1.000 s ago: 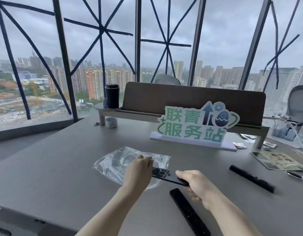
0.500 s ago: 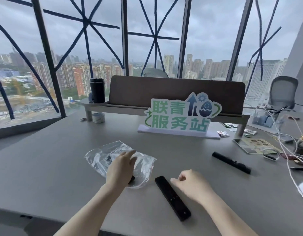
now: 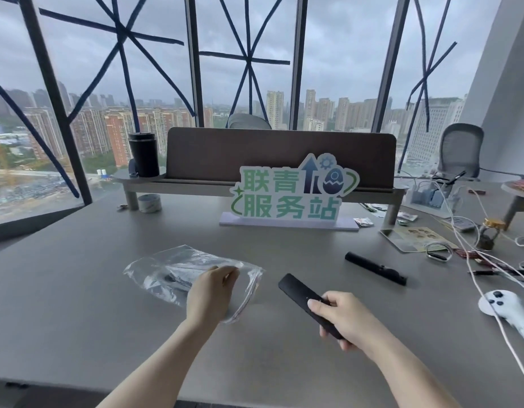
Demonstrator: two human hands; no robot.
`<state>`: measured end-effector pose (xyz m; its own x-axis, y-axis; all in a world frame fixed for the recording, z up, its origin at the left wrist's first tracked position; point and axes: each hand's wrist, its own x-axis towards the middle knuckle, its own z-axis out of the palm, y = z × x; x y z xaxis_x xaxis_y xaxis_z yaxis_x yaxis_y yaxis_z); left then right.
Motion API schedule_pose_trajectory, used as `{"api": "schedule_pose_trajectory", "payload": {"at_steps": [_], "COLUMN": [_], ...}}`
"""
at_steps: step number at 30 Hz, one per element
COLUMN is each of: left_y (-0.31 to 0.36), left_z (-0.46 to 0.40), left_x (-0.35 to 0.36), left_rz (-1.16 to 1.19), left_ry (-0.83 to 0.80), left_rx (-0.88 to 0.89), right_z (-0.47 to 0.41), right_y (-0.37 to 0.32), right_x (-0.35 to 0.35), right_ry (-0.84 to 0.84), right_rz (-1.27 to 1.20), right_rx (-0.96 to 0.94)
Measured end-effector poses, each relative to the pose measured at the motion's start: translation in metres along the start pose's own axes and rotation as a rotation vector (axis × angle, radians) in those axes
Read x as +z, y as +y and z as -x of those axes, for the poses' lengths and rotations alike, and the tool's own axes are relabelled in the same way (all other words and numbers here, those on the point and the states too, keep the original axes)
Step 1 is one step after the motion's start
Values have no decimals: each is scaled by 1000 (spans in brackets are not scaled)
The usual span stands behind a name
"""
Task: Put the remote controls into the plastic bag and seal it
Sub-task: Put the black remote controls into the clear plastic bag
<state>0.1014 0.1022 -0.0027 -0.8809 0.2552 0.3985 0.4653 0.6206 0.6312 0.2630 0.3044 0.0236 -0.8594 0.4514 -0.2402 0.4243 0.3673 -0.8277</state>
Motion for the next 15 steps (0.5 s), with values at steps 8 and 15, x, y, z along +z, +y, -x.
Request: {"api": "schedule_pose_trajectory", "payload": {"at_steps": [8,15], "left_y": [79,64], "left_z": [-18,-12], "left_x": [35,37], "left_rz": [175,196], "left_ry": [-113,-108], "left_rx": [165,121], "right_z": [-16,-43], "right_y": [-9,17], "right_x": [-5,2], "right_ry": [-118,210], "right_rz": [-197,-467], "right_rx": [8,23]}}
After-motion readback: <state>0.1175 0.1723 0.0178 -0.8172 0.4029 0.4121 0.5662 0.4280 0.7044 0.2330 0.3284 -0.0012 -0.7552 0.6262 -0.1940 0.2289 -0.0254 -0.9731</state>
